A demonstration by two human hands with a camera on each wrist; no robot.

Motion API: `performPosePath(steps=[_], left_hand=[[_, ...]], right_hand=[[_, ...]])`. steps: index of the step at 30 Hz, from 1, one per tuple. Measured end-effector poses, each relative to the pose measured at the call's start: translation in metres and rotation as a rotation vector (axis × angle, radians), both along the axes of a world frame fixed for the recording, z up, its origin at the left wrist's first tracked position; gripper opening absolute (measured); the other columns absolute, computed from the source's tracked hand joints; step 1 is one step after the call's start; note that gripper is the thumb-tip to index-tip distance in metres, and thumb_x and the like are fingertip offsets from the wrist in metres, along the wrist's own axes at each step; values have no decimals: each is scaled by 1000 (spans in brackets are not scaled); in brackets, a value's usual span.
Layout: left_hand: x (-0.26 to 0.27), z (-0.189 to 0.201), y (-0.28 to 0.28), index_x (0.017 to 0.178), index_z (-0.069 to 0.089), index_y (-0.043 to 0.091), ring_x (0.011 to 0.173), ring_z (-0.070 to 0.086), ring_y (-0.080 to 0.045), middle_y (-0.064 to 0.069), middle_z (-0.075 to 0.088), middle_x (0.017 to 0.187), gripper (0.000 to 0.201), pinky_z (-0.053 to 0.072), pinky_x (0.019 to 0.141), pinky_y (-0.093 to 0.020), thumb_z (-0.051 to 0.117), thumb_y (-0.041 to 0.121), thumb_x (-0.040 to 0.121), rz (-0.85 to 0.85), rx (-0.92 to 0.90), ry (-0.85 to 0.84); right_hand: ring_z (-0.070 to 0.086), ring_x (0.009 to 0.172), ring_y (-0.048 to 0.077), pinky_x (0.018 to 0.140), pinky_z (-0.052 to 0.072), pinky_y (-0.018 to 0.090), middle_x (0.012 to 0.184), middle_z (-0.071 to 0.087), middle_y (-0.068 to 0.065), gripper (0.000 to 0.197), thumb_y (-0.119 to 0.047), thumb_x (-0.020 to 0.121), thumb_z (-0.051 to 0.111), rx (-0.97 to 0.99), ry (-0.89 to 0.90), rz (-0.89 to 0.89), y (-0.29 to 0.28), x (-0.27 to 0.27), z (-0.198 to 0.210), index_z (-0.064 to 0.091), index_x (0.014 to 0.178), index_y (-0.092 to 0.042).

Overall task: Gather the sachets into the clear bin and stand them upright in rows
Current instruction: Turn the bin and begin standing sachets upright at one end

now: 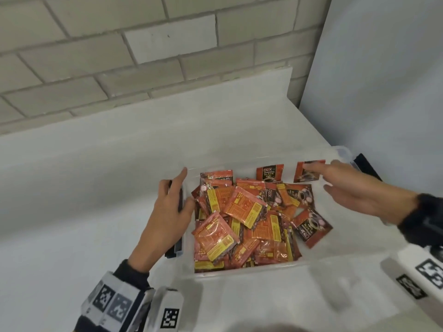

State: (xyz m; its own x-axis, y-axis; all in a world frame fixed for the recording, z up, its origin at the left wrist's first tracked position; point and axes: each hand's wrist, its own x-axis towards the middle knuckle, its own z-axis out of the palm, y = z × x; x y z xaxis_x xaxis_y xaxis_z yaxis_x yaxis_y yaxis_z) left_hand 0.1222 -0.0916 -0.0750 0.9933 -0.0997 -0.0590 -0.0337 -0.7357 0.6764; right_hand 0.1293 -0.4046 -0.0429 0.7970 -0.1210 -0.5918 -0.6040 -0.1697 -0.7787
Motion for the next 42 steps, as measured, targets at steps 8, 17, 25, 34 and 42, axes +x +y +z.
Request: performPosePath(steps=[8,17,25,34,42], left_hand=[[-2,-1,-3,151,18,31,78,42,16,12,24,121,58,36,68,-6,44,21,100,2,-7,15],[-3,1,-2,151,20,29,80,44,8,9,26,120,57,49,80,-27,44,21,100,5,-47,9],[-4,0,-4,151,21,30,80,46,5,10,26,120,55,52,80,-30,43,22,101,16,-54,1],[-3,-4,-3,151,21,31,90,50,-3,6,29,127,55,45,62,-8,42,26,100,23,-66,6],[-5,-5,-4,150,20,32,87,44,12,9,28,126,55,44,61,-6,42,26,100,26,-79,3]], right_hand=[[60,113,28,106,38,48,116,67,16,52,-47,98,44,138,31,137,58,15,-7,54,125,-5],[31,140,17,114,19,38,152,34,-7,55,-50,97,41,-41,48,354,52,-2,10,33,146,-26],[-1,149,27,115,10,60,162,-7,-3,104,-89,72,31,-266,213,527,45,-13,-29,2,154,-33],[23,145,22,114,21,59,157,27,-7,79,-78,81,36,118,203,624,67,-18,-1,25,149,-39],[21,146,25,114,19,62,159,24,-3,71,-78,84,29,198,178,529,84,-3,-9,28,147,-44]])
